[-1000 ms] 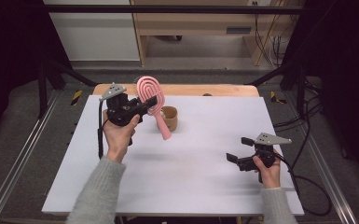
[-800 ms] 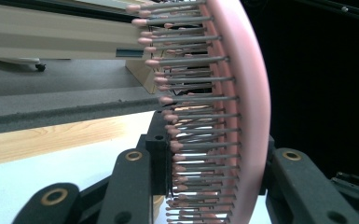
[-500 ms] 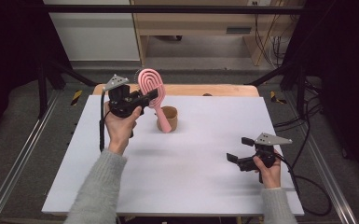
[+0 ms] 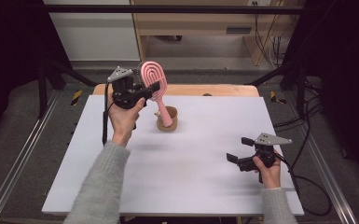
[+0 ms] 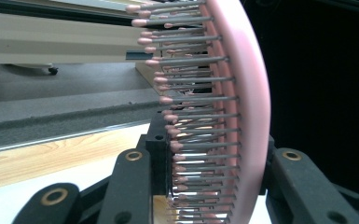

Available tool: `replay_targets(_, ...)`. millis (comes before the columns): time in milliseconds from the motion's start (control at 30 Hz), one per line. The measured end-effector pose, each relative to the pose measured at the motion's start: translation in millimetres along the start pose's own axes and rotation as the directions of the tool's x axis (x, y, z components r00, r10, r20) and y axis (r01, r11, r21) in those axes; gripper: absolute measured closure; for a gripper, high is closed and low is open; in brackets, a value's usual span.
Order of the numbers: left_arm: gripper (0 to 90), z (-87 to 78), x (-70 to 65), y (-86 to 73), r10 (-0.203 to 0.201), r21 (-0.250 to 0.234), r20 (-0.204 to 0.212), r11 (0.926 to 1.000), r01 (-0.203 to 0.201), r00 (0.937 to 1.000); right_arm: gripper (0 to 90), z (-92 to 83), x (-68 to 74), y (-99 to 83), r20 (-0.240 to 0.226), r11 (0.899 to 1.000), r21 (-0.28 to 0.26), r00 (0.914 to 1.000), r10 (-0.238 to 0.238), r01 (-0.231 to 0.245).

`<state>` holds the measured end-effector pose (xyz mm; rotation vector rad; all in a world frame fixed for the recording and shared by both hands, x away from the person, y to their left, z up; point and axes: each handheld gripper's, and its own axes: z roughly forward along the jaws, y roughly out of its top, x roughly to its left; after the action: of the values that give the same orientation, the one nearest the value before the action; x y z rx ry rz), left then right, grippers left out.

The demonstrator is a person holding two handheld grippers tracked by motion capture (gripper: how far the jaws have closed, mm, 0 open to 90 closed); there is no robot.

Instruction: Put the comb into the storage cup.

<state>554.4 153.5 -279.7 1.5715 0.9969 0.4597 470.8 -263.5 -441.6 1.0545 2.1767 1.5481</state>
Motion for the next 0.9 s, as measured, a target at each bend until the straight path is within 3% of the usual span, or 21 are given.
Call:
replay_targets(667,62.8,32.6,6.6,5.9,0.002,0.030,-0.044,0.9995,-0.001,0.9990,0.3,0.6,0.2,-0.2,-0.004,1.000,0.002,1.0000,-0.002,0.002)
replay_targets(900,62.8,38.9,14.4,5.4,-0.008,0.028,-0.055,0.9996,0.010,0.9985,0.3,1.7,0.5,-0.8,-0.003,1.000,0.010,1.0000,-0.003,0.003)
